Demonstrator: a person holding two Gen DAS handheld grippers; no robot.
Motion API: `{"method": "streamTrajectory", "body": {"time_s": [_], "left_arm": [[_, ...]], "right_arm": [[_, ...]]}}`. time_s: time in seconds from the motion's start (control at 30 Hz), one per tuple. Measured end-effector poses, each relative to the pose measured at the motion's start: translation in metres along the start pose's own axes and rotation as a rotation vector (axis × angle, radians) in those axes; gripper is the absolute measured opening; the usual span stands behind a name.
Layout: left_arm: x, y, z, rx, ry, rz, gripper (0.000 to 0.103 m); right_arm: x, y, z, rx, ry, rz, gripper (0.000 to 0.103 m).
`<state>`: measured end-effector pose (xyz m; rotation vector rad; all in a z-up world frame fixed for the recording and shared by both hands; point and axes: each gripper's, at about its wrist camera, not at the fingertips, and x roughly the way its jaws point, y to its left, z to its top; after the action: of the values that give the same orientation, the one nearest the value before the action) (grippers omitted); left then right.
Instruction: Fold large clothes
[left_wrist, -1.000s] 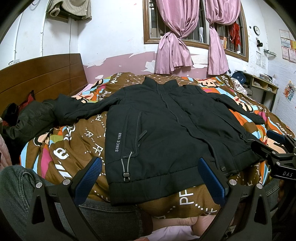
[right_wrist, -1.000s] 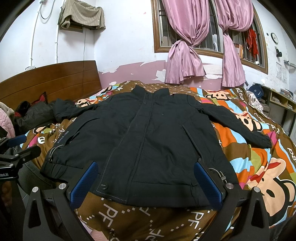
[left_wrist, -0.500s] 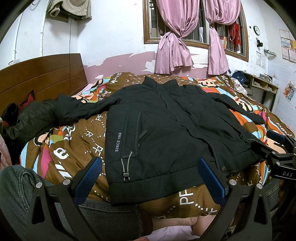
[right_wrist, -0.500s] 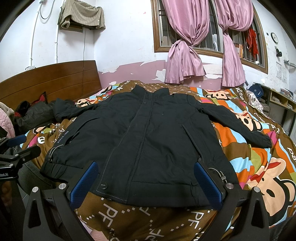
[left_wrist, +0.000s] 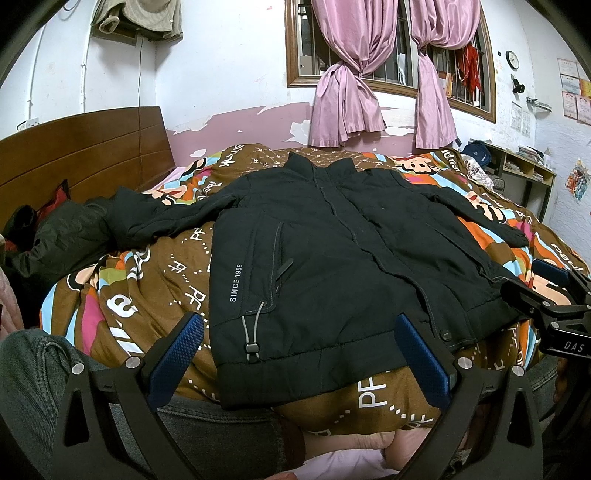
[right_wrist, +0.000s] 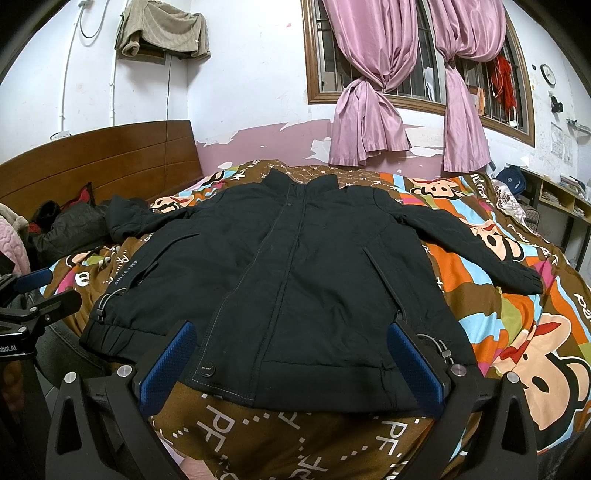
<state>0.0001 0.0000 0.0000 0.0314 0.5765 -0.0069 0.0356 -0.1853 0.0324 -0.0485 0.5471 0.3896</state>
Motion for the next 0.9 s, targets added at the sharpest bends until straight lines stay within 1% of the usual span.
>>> {"method": "streamTrajectory", "body": {"time_s": [0.2,0.27,0.33,0.43,0.53,0.6,0.7,0.77,0.83,0.9], "left_arm": [[0.0,0.0,0.0,-0.001,0.0,0.0,0.101],[0.0,0.0,0.0,-0.004,0.001,-0.001,0.101],[0.001,0.0,0.0,-0.01,0.007,0.001,0.101],[0.003,0.002,0.001,-0.029,0.023,0.001,0.101],[0.006,0.006,0.007,-0.05,0.044,-0.001,0.101],[0.009,0.008,0.013,-0.05,0.049,0.01,0.101],[0.013,0.011,0.026,-0.053,0.048,0.013,0.101],[0.016,0.012,0.046,-0.051,0.041,0.0,0.101],[0.019,0.011,0.062,-0.045,0.041,-0.008,0.101],[0.027,0.01,0.08,-0.043,0.076,-0.023,0.101]], "right_arm": [[0.0,0.001,0.003,0.001,0.005,0.0,0.103],[0.008,-0.004,-0.005,0.003,0.005,-0.001,0.103],[0.008,-0.005,-0.006,0.009,-0.005,-0.003,0.103],[0.0,-0.004,0.003,0.032,-0.014,-0.006,0.103],[-0.005,-0.012,0.018,0.062,-0.009,0.005,0.103],[-0.009,-0.016,0.034,0.063,-0.002,0.017,0.103],[-0.018,-0.021,0.07,0.055,-0.011,0.013,0.103],[-0.023,-0.029,0.097,0.066,-0.007,0.013,0.103],[-0.027,-0.043,0.125,0.078,0.017,-0.018,0.103],[-0.027,-0.059,0.152,0.088,0.06,-0.045,0.103]]}}
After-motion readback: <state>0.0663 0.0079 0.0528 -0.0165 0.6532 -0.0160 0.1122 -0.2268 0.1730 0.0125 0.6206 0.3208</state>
